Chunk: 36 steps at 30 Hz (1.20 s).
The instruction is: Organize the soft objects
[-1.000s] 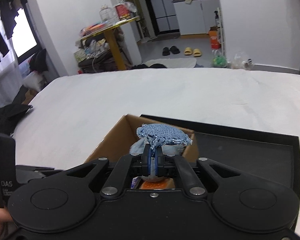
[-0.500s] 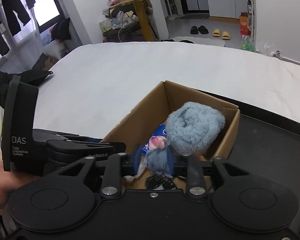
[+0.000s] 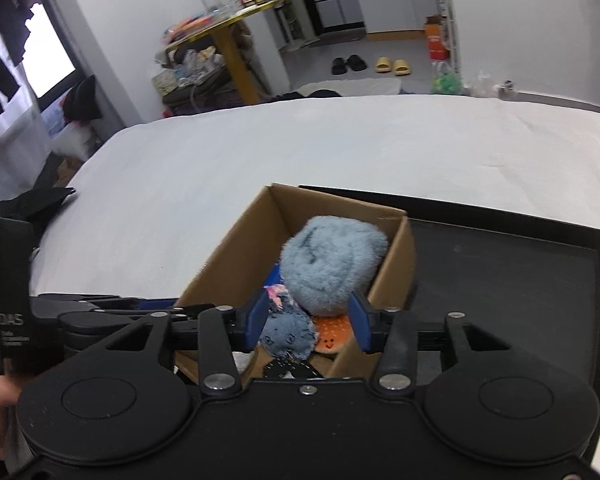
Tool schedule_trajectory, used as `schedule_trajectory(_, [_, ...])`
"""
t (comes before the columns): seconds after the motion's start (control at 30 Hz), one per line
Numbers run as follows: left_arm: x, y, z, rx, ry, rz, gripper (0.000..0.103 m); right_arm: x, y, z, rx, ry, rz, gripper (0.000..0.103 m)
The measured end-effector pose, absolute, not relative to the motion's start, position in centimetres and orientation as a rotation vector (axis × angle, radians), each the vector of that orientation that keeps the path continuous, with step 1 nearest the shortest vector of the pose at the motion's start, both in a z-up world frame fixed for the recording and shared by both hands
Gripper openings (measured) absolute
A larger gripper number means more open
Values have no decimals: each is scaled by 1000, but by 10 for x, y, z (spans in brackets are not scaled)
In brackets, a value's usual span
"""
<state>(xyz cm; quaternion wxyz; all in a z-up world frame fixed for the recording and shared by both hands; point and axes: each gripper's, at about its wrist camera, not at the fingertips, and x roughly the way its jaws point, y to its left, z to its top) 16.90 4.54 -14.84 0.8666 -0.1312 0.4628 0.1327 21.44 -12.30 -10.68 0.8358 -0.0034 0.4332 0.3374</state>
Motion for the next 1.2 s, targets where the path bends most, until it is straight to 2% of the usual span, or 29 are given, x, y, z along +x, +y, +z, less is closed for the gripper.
schedule_trajectory(0.1, [167,43,-143,-254,969,286,48,213,-130,-109,29,942,669,47])
schedule_trajectory(0.23, [163,44,-133,-240,960,288,57,203,-145,-106,70,941,617,61])
schedule_trajectory(0.37, [161,43,-123,-259,973,276,59,194,-158,-101,105,945,562,67])
schedule_trajectory(0.43, [157,39,-116,-252,969,255,65,189,-164,-94,113,933,538,73])
schedule_trajectory(0.53, [151,31,-104,-218,972,243,68,181,-175,-85,129,904,500,81])
schedule_trajectory(0.67, [144,25,-90,-224,983,232,71,173,-191,-74,166,876,438,86])
schedule_trajectory(0.73, [141,20,-82,-206,987,217,74,167,-198,-70,181,861,413,93])
schedule_trajectory(0.93, [126,9,-61,-175,985,182,85,148,-211,-62,203,836,360,98])
schedule_trajectory(1.2, [108,-1,-42,-160,965,147,88,118,-226,-50,221,805,323,103])
